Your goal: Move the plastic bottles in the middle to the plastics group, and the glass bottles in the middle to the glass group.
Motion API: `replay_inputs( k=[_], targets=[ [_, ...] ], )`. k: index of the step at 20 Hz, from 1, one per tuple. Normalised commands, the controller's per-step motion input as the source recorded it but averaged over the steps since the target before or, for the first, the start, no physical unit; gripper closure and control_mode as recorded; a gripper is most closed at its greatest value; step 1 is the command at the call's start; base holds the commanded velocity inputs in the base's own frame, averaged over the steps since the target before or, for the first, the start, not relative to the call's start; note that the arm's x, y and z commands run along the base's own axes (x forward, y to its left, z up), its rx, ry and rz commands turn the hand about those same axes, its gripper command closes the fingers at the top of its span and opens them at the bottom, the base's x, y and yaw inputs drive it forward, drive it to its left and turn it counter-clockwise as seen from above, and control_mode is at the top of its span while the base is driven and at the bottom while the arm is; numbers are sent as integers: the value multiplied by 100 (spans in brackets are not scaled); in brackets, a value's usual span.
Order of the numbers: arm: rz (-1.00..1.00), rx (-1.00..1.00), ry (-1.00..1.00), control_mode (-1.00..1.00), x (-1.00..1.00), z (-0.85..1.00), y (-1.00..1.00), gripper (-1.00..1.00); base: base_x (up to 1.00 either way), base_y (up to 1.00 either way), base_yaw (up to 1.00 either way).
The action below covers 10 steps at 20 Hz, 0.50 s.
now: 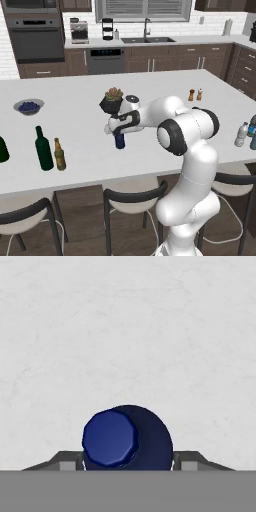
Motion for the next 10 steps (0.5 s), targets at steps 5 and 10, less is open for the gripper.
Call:
replay_inputs(
  k=[5,10],
  targets=[
    [0,0,-1,-100,-1,0,-14,100,0,0,0],
    [-9,0,-1,-100,-13,20,-59,100,0,0,0]
  ],
)
